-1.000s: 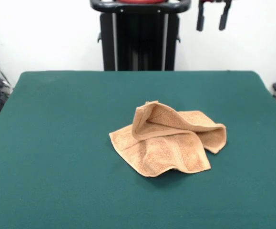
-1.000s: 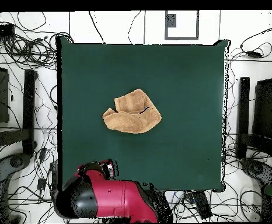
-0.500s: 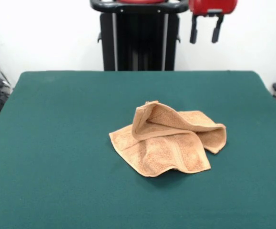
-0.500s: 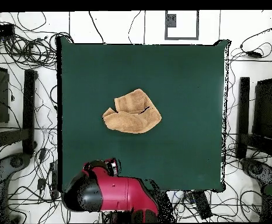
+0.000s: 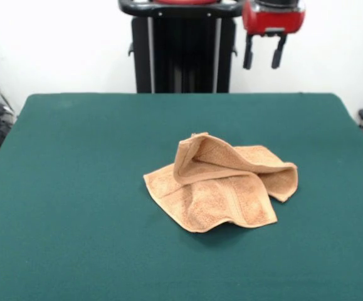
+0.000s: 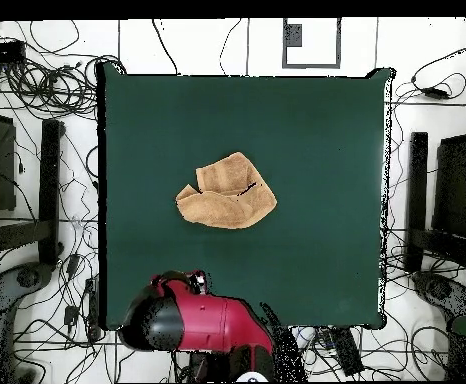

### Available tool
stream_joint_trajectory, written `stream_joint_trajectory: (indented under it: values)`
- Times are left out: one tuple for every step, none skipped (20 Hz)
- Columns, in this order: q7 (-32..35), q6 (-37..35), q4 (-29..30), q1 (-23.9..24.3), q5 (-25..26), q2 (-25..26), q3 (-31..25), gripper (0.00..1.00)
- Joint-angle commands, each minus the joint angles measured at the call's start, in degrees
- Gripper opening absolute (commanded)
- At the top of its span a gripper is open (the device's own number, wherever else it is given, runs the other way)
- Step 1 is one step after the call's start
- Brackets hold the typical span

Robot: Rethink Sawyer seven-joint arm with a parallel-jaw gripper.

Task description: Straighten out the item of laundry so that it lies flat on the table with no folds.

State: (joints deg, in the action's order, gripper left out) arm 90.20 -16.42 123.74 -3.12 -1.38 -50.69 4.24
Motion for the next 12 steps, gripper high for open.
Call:
stream_joint_trajectory:
  values:
    - [14.78, 3.56, -1.83, 1.38, -3.9, 2.43, -0.24, 1.0]
    - [15.34, 3.72, -1.7, 1.37, -4.42, 2.6, -0.05, 1.0]
    - [15.91, 4.02, -1.48, 1.45, -4.99, 2.73, 0.08, 1.0]
    - [16.47, 4.49, -1.29, 1.43, -5.54, 2.84, 0.24, 1.0]
    - [17.31, 5.21, -0.83, 1.33, -6.21, 2.78, 0.43, 1.0]
    - [18.52, 6.13, -0.08, 1.36, -7.25, 2.76, 0.57, 1.0]
    - [19.75, 7.43, 0.72, 1.5, -8.34, 2.66, 0.61, 1.0]
    - [20.96, 8.6, 1.43, 1.43, -9.46, 2.78, 0.86, 1.0]
    - [21.91, 9.84, 1.99, 1.68, -10.52, 3.06, 0.87, 1.0]
    - [22.56, 10.66, 2.43, 1.76, -11.44, 3.31, 0.9, 1.0]
    - [22.96, 11.79, 2.91, 2.21, -12.13, 3.59, 0.64, 1.0]
    - [23.55, 12.8, 3.43, 2.38, -12.97, 3.8, 0.44, 1.0]
